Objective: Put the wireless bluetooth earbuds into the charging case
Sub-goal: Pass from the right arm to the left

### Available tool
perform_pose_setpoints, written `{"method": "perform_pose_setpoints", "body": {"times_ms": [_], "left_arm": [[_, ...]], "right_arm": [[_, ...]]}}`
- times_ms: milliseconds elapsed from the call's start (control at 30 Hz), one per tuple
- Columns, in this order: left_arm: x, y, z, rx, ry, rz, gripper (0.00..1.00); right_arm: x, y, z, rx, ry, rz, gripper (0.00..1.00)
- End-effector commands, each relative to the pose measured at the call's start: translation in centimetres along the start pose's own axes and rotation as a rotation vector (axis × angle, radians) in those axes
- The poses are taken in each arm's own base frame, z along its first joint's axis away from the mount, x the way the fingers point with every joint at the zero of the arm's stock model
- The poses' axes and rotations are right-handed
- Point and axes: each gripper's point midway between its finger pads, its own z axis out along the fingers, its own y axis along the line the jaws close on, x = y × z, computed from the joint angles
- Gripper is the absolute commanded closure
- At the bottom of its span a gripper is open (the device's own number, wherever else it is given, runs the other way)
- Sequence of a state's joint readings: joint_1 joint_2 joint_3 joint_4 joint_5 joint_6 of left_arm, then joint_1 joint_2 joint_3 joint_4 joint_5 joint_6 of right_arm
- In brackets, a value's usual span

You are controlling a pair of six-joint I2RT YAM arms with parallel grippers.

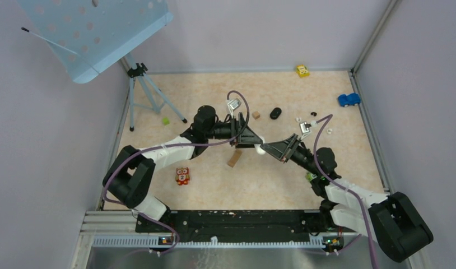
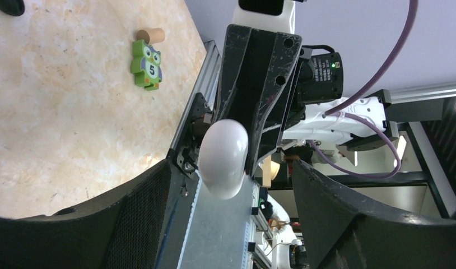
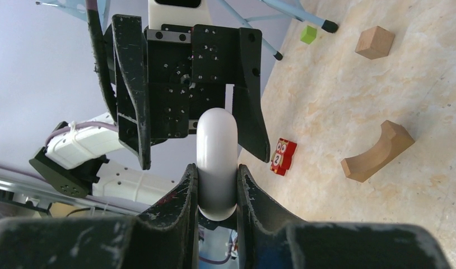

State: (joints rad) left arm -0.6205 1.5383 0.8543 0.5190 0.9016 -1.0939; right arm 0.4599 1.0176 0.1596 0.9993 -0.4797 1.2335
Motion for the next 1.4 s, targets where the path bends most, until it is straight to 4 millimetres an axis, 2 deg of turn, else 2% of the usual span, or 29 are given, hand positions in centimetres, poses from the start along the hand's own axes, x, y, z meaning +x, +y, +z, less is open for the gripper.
{"method": "perform_pose_setpoints", "body": {"times_ms": [0,100,267,400,633,1000,1067,1200,1300,1367], "left_arm": [[0.1,-2.1,0.2,0.107,-0.003,0.044,0.18],[0.0,-2.7,0.1,0.131,-0.009,0.045,0.19],[0.2,-3.6,-0.2,0.149,-0.004,0.051,0.21],[0.3,-4.0,-0.4,0.153,-0.003,0.052,0.21],[0.4,-4.0,-0.4,0.15,0.005,0.04,0.21],[0.0,-5.4,-0.6,0.184,-0.001,0.055,0.21],[0.0,-5.1,-0.5,0.173,-0.004,0.055,0.21],[-0.2,-3.3,-0.3,0.088,-0.026,0.036,0.2],[-0.6,-1.1,0.0,-0.036,-0.041,0.048,0.26],[-0.5,-0.5,-0.1,-0.057,-0.042,0.051,0.28]], "right_arm": [[-0.6,2.0,1.0,-0.064,-0.02,-0.033,1.0],[-0.5,1.7,1.0,-0.059,-0.024,-0.018,1.0],[-0.6,-0.4,0.9,0.037,-0.049,0.022,1.0],[-0.9,-1.3,0.5,0.08,-0.085,0.03,1.0],[-1.7,-2.3,-0.5,0.169,-0.139,0.001,1.0],[-1.4,-3.2,-1.0,0.195,-0.142,0.003,1.0],[-1.4,-2.9,-0.9,0.182,-0.142,0.004,1.0],[-1.6,-1.9,-0.7,0.149,-0.138,-0.01,1.0],[-1.7,-1.1,-0.5,0.115,-0.139,-0.008,1.0],[-1.8,-0.4,-0.5,0.079,-0.145,0.003,1.0]]}}
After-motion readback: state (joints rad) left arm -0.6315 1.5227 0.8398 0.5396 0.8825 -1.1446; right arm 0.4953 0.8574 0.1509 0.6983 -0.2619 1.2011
